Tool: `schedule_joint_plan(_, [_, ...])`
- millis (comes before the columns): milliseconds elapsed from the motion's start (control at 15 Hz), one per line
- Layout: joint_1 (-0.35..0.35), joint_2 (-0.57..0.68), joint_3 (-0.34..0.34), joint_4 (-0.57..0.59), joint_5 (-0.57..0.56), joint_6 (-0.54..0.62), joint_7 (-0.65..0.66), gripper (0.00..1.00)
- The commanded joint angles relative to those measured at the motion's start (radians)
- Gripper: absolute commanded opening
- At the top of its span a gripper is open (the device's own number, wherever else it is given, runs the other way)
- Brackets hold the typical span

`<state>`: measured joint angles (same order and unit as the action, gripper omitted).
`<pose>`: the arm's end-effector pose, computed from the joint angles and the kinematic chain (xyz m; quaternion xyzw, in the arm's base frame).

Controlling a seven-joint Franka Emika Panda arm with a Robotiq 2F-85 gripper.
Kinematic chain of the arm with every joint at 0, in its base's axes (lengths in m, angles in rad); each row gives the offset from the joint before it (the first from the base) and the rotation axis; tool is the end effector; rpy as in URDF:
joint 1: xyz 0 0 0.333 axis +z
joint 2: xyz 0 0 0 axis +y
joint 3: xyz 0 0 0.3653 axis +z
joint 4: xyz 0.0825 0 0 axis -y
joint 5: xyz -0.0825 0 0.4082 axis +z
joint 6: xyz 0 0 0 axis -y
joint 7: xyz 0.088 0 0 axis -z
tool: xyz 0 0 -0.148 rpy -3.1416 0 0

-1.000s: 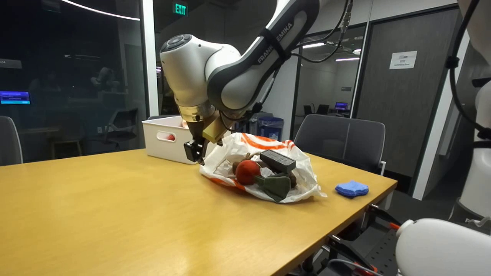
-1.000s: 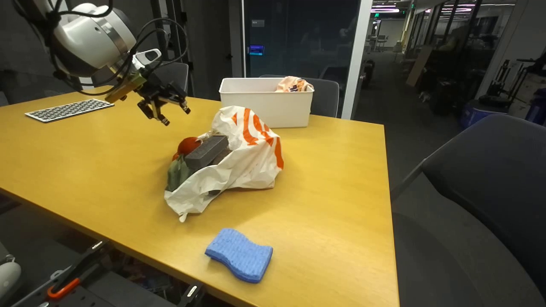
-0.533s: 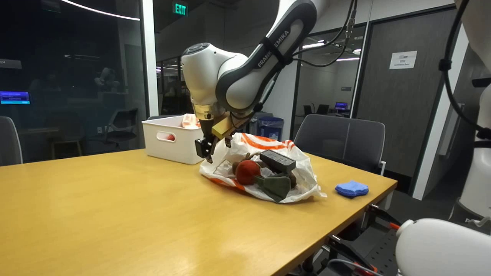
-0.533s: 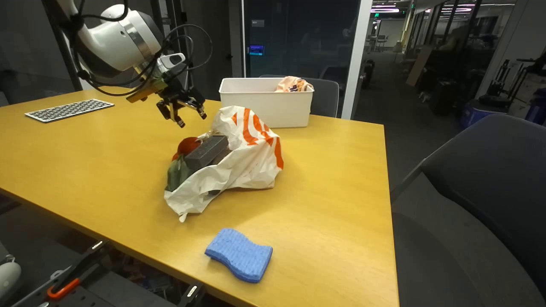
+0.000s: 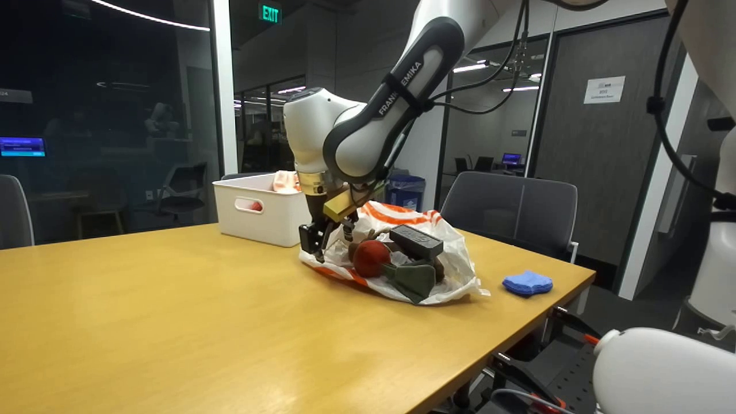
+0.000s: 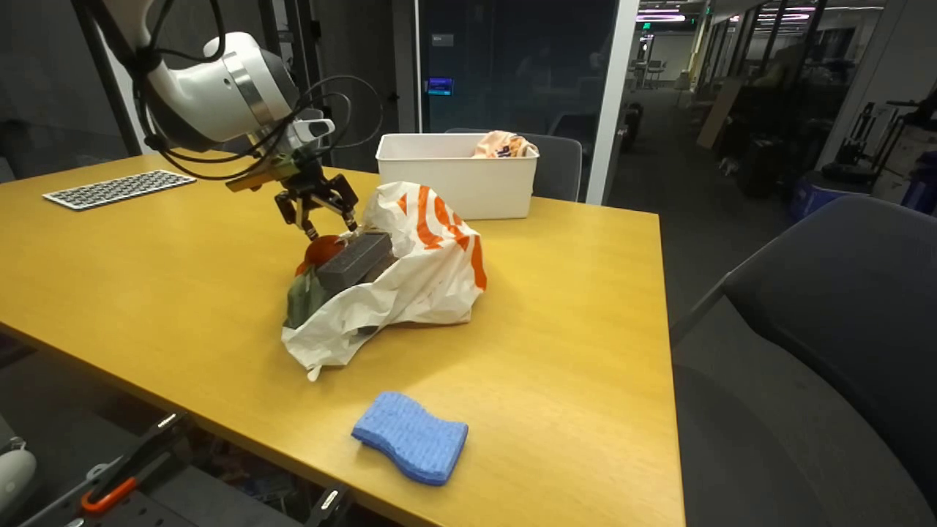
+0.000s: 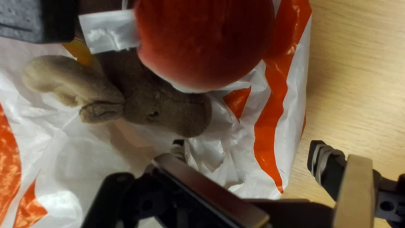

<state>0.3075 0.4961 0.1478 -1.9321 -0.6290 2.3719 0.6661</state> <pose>0.6058 0.2668 0.2143 0.9772 0.1178 0.0781 0.1586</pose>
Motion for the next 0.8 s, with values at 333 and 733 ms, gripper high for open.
schedule_joint_plan(333, [0.006, 0.021, -0.078, 0.007, 0.044, 0.092, -0.110, 1.00])
schedule_joint_plan(733, [0.028, 0.043, -0.121, 0.004, 0.036, 0.156, -0.141, 0.53])
